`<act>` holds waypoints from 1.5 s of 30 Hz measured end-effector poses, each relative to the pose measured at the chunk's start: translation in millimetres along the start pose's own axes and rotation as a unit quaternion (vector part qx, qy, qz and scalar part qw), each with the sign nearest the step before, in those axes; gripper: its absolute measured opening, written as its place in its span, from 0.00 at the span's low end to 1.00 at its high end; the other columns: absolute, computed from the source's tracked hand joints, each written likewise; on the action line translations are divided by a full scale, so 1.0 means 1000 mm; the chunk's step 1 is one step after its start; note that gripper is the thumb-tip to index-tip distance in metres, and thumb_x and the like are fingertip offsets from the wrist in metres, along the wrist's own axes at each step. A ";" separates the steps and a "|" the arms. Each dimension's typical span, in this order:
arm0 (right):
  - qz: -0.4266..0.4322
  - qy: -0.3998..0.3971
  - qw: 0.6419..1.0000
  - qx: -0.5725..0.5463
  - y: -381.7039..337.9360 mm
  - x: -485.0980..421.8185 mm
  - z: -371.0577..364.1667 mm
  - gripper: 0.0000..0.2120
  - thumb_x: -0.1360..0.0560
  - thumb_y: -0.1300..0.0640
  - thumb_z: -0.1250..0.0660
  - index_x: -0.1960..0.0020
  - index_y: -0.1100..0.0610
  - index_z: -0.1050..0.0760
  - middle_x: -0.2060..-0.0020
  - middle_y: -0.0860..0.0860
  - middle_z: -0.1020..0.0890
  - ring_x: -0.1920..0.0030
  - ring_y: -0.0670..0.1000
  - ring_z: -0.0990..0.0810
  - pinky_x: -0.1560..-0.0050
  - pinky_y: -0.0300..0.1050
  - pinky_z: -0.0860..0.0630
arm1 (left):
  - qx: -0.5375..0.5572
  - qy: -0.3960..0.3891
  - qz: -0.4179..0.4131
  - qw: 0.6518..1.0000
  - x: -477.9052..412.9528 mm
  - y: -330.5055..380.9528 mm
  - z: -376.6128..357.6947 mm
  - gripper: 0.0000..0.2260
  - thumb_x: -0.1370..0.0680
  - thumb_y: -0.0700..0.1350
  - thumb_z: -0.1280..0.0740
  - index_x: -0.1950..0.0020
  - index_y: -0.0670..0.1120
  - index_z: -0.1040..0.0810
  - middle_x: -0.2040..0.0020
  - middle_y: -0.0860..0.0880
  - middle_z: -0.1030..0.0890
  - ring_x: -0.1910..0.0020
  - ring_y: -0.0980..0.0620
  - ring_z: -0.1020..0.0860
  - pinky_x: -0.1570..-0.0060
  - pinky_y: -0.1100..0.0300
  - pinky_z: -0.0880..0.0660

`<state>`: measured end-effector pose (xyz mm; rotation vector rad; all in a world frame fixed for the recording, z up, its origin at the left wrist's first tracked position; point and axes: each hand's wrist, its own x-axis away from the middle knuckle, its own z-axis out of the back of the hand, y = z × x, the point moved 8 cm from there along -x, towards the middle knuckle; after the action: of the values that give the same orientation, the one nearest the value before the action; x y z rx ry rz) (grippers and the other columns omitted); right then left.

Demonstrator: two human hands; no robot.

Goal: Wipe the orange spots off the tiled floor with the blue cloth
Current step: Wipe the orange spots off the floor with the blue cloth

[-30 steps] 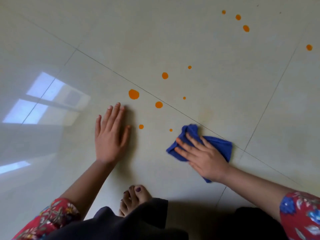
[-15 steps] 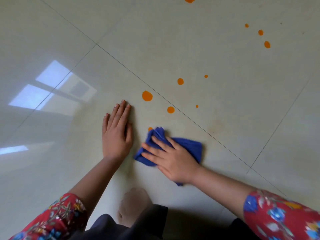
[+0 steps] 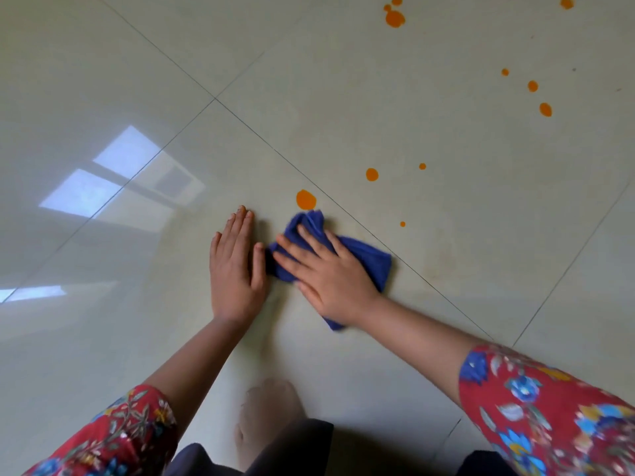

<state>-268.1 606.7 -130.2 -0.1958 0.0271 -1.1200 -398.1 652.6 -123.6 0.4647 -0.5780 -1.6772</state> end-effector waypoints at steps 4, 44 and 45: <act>-0.100 0.016 0.994 0.028 0.050 -0.045 0.010 0.26 0.21 0.48 0.47 0.24 0.50 0.37 0.24 0.48 0.38 0.24 0.55 0.41 0.27 0.56 0.44 | -0.024 -0.012 -0.011 1.000 0.001 0.002 -0.002 0.24 0.19 0.49 0.48 0.23 0.45 0.38 0.23 0.50 0.39 0.23 0.53 0.43 0.24 0.52 0.49; -0.218 -0.010 0.976 0.015 0.212 0.083 0.027 0.26 0.20 0.46 0.52 0.22 0.46 0.44 0.22 0.46 0.44 0.22 0.54 0.46 0.30 0.64 0.40 | -0.179 -0.117 -0.097 0.972 -0.066 0.051 -0.057 0.27 0.18 0.60 0.54 0.20 0.53 0.54 0.20 0.55 0.54 0.22 0.55 0.57 0.24 0.51 0.55; -0.294 0.016 0.955 0.024 0.237 0.075 0.035 0.26 0.20 0.45 0.53 0.22 0.46 0.45 0.22 0.46 0.44 0.22 0.53 0.46 0.30 0.63 0.40 | -0.179 -0.116 -0.096 0.972 -0.066 0.051 -0.057 0.27 0.18 0.60 0.54 0.20 0.53 0.54 0.20 0.55 0.54 0.22 0.55 0.57 0.24 0.51 0.55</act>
<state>-19.9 643.9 -130.4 -0.1449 -0.0325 -1.7174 -312.7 704.3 -138.8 0.0640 -0.3925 -1.9888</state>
